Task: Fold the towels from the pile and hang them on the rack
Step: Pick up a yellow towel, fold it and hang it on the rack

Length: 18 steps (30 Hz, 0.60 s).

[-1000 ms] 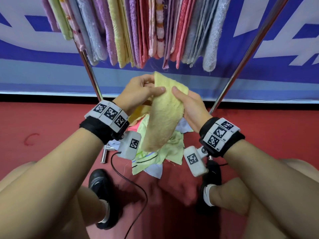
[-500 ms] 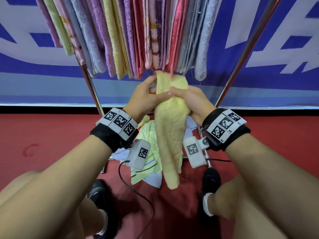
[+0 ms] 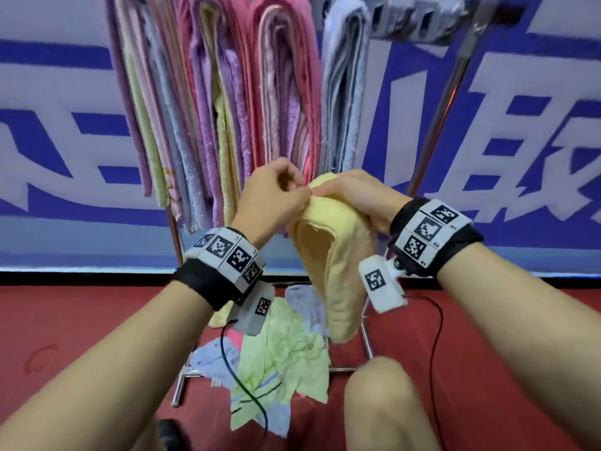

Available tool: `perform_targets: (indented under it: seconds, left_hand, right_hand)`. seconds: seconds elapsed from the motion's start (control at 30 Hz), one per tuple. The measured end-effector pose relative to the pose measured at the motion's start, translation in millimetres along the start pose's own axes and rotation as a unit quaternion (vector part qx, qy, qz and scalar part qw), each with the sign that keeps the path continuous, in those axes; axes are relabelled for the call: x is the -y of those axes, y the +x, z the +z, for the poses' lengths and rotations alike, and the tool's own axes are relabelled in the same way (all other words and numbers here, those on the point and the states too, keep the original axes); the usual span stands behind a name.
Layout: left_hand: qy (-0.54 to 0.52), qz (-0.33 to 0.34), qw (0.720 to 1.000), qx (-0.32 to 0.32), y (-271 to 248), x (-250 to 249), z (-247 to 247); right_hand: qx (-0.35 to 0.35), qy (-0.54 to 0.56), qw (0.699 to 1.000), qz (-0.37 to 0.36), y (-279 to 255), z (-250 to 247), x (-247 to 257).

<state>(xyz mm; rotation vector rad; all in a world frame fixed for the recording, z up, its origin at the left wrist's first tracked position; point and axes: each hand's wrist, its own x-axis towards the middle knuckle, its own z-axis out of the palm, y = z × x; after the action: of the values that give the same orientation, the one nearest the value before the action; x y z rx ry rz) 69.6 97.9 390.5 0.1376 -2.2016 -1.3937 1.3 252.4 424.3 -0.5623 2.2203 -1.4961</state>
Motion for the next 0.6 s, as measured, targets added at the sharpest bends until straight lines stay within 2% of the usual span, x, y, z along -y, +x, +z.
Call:
perform_targets:
  seconds: [0.07, 0.1, 0.2, 0.27, 0.4, 0.5, 0.6]
  left_hand:
    - [-0.023, 0.062, 0.994, 0.082, 9.9, -33.9, -7.8]
    - [-0.052, 0.069, 0.987, 0.136, 17.0, -50.6, -12.8]
    - [-0.152, -0.004, 0.945, 0.288, 40.1, -96.0, -32.6]
    - [-0.146, -0.022, 0.929, 0.338, 51.5, -126.1, -46.7]
    - [-0.105, -0.020, 0.945, 0.308, 69.9, -176.2, -70.4]
    - [-0.169, -0.016, 0.951, 0.260, 88.5, -196.9, -83.5]
    - [-0.265, 0.011, 0.944, 0.196, 113.3, -207.3, -82.1]
  right_hand:
    - [0.040, -0.036, 0.998, -0.021, -12.7, -16.8, 28.9]
    - [0.054, -0.047, 0.997, -0.033, -18.2, -25.6, 44.2]
    - [0.084, -0.084, 0.992, -0.049, -30.7, -53.3, 94.1]
    - [0.102, -0.106, 0.988, -0.047, -35.7, -71.5, 128.4]
    - [0.094, -0.134, 0.984, -0.063, -45.5, -96.3, 193.3]
    - [0.072, -0.084, 0.991, -0.080, -39.0, -107.2, 226.9]
    - [0.054, -0.021, 0.995, -0.075, -29.8, -112.6, 238.2]
